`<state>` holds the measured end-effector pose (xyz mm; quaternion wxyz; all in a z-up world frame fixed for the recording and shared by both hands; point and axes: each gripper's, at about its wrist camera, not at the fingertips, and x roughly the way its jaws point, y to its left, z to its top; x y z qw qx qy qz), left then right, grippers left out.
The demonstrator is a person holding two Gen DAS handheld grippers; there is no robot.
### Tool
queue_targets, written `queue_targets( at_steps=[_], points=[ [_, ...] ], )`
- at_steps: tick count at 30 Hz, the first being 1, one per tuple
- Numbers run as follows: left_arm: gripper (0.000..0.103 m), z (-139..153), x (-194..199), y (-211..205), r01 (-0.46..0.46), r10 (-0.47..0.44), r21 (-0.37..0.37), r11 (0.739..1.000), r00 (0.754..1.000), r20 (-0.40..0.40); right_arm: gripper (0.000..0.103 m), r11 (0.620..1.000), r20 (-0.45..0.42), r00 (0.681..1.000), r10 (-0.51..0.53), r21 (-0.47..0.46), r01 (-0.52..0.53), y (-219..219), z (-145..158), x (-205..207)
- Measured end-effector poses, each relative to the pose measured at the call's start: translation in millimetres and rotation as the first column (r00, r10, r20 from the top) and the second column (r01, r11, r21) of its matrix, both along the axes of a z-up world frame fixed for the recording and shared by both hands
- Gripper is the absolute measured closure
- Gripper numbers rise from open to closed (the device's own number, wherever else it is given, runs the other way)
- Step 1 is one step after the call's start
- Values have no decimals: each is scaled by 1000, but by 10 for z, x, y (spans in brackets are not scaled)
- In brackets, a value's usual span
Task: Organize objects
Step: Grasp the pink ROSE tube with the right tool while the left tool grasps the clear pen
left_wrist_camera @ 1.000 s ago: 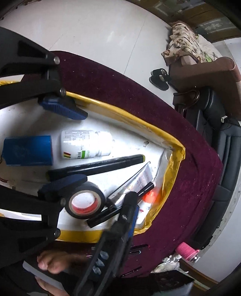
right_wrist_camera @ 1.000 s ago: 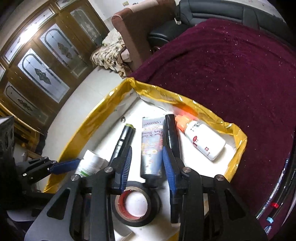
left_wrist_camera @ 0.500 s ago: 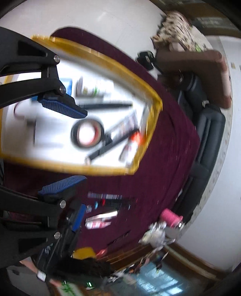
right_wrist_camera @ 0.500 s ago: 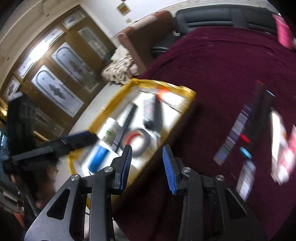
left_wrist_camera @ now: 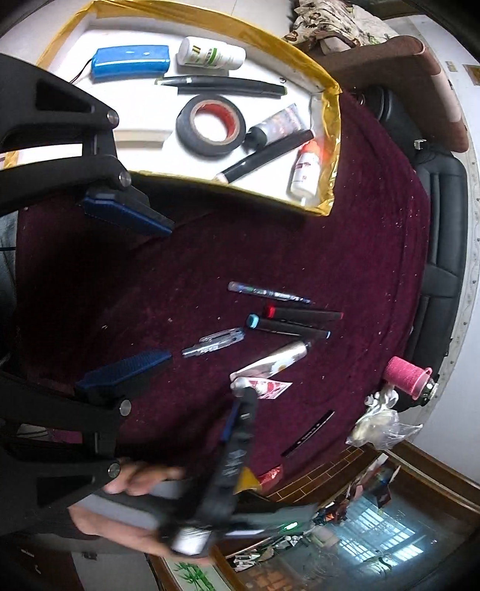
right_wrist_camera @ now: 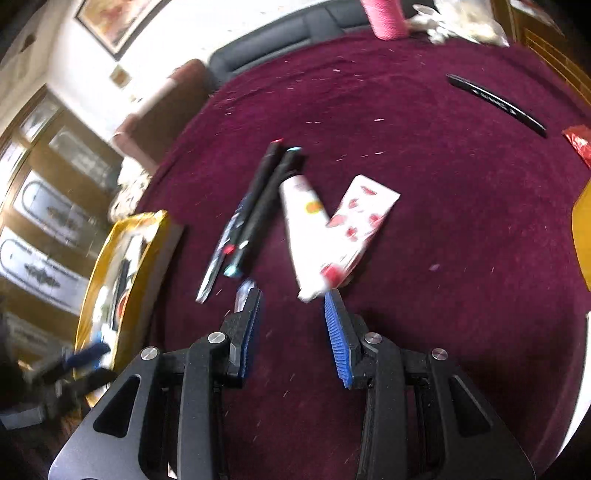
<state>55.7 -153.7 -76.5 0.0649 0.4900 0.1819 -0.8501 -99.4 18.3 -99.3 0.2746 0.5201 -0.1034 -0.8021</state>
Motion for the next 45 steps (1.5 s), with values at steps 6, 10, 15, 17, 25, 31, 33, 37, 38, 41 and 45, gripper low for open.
queue_targets(
  at_steps=[6,10,15,17,25,31,33,37,38,41,45],
  points=[
    [39,-50,-9,44,-12,12,-10,1000,1000,29,64,995,30,997,-64,80,62,-129,-129,-347],
    [39,-113,-95,122,2,-2,-10,1000,999,48,64,992,-10,999,-36,119,37,-180,-130,-361],
    [39,-205,-305,265,51,-49,-16,999,996,68,71,995,-1,1000,4,103,-4,-37,-140,-270],
    [39,-261,-396,313,65,-64,-14,998,995,77,71,994,2,1000,28,103,-28,39,-151,-170],
    [41,-475,-780,420,52,-50,-15,999,992,112,70,991,-24,996,81,105,-78,280,-170,208],
    [67,-599,-1003,475,38,-26,-96,995,992,124,70,996,-40,997,64,69,-62,360,-128,186],
    [90,-592,-998,504,43,-23,-158,987,992,125,67,996,-48,997,66,68,-62,340,-113,185],
    [90,-572,-838,440,67,-51,-116,991,990,130,64,990,-68,994,83,122,-74,209,-116,221],
    [90,-566,-783,408,68,-55,-91,994,990,130,64,987,-74,993,91,138,-80,179,-120,242],
    [90,-539,-585,239,38,-40,18,999,994,101,64,976,-97,990,100,205,-79,95,-140,309],
    [90,-527,-412,127,-1,-5,62,998,996,94,71,975,-105,992,76,215,-52,112,-141,343]
  ],
)
